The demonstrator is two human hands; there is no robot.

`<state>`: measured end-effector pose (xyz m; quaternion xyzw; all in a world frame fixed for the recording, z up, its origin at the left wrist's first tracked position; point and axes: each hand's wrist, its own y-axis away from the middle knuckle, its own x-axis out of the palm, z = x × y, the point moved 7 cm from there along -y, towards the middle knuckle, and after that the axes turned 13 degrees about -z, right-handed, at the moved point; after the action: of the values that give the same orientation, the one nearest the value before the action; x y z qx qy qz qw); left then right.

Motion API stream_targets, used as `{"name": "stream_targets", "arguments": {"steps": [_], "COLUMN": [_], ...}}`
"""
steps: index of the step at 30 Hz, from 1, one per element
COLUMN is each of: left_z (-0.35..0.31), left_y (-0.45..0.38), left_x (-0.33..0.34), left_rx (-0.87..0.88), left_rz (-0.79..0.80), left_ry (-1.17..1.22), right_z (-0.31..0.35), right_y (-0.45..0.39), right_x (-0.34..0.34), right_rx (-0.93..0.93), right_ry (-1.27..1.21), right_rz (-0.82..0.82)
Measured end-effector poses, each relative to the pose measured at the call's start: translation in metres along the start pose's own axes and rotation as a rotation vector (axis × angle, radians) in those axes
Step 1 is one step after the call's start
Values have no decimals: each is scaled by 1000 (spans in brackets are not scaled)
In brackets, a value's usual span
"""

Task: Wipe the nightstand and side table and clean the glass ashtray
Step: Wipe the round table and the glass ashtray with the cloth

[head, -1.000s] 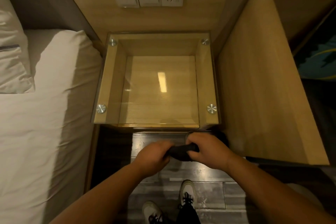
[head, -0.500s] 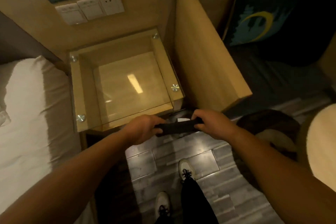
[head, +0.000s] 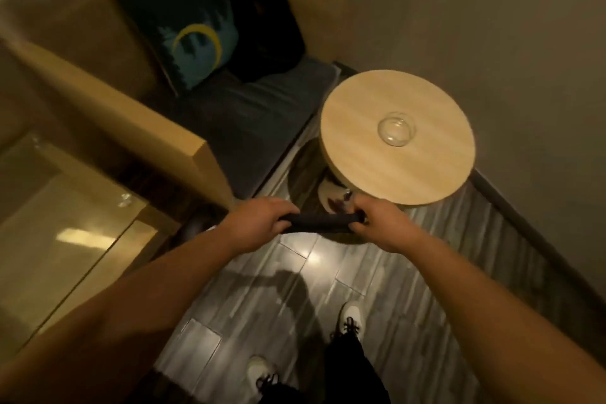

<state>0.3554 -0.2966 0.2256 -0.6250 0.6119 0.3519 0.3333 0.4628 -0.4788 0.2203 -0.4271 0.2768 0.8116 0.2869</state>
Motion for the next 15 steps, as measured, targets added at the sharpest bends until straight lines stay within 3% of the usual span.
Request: {"name": "stream_targets", "arguments": {"steps": [7,12,15], "left_z": [-107,-135,-135], "left_y": [-137,-222,-267], "left_x": [84,131,149], "left_rx": [156,182,208], "left_rz": [112,95,19], "left_ry": [-46,-130,-185], "right_z": [-163,-250,-287], "right_y": [28,-10,-48], "right_x": [-61,-89,-101], "right_rx": [231,239,139], "right_ry": [-82,-86,27], "right_rz": [-126,-140,-163]}}
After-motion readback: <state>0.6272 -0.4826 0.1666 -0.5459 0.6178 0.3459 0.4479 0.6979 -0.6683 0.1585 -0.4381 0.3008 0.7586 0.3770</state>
